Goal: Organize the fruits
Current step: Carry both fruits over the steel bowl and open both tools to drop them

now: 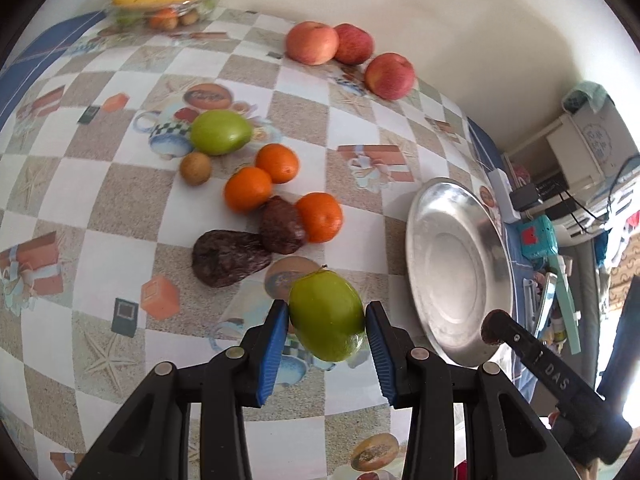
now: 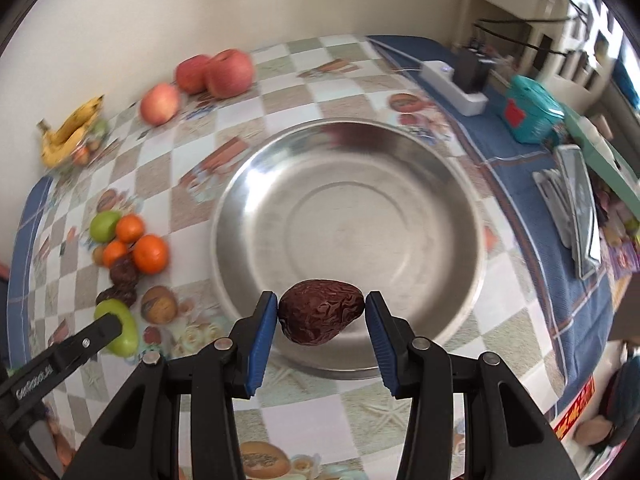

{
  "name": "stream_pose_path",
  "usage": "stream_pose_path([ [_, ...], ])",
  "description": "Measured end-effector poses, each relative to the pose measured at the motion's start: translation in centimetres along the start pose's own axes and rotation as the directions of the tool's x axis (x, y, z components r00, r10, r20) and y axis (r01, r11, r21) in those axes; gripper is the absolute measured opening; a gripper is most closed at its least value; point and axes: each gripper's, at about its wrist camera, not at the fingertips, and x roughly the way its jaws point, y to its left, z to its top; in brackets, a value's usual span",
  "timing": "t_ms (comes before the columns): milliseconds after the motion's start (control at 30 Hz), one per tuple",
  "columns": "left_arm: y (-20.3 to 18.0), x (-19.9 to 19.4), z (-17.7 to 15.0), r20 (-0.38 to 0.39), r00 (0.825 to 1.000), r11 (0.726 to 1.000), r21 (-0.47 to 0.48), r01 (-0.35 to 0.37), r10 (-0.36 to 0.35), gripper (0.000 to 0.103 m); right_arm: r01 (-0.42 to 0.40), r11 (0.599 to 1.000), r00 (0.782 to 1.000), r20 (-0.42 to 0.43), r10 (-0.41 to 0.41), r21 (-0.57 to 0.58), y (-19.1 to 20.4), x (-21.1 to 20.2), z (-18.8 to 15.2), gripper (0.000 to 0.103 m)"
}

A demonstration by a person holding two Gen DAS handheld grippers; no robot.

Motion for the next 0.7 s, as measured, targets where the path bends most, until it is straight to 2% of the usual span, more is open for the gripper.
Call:
stream_pose_path([
  [167, -3.5, 0.1, -0.3, 0.029, 0.999, 0.991, 0.127, 0.032, -0.036, 0.042, 0.001, 0.995, 1.000, 0.010, -0.002, 0.095, -2.4, -0.1, 0.3, 0.047],
  [367, -7.3, 1.6, -0.8, 0.022, 0.995, 0.963, 0.254, 0.089, -0.098, 0.042, 0.005, 0.990, 0.999, 0.044, -0.011, 0.140, -3.4, -0.8, 0.6, 0.047],
  [533, -9.6, 3.0, -1.4, 0.012, 0.993, 0.944, 0.310, 0.110, -0.120, 0.043, 0.000, 0.988, 0.999, 0.045, -0.007, 0.151, -3.7, -0.7, 0.7, 0.047],
  [700, -10.1, 3.7, -1.6, 0.002, 0.994, 0.939, 0.327, 0.104, -0.111, 0.043, -0.002, 0.989, 0.999, 0.038, -0.003, 0.150, -3.8, -0.5, 0.8, 0.047],
])
